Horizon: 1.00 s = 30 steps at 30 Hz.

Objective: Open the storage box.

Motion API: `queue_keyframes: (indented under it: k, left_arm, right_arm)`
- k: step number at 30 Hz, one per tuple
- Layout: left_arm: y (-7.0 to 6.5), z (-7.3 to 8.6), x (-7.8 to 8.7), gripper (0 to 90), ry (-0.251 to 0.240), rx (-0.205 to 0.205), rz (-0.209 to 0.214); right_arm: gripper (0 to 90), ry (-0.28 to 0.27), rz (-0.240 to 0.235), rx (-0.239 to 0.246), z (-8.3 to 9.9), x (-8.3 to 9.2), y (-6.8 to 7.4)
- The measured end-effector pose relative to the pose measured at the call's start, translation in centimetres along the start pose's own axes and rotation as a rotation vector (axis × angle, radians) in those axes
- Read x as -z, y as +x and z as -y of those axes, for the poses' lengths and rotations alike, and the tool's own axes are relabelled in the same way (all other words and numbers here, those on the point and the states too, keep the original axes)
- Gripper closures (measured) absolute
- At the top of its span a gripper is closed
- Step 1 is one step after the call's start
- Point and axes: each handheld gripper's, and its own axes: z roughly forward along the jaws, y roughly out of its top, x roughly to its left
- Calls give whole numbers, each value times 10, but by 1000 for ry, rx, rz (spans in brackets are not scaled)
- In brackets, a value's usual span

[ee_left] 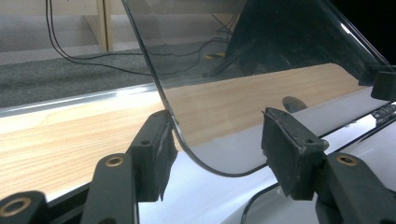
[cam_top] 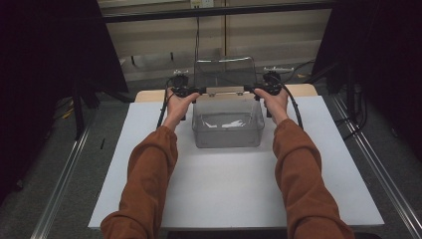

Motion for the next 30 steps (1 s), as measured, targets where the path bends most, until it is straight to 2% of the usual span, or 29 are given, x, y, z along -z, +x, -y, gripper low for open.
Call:
queue_keyframes:
  k: [4, 14, 30]
  left_arm:
    - [0, 1, 0, 439, -1, 7, -1]
    - [1, 1, -1, 439, 2, 27, 6]
    - [3, 3, -3, 432, 0, 58, 3]
  right_arm:
    - [400, 1, -6, -17, 2, -3, 1]
    - [386, 1, -16, -65, 4, -6, 2]
    - [367, -7, 1, -90, 5, -10, 3]
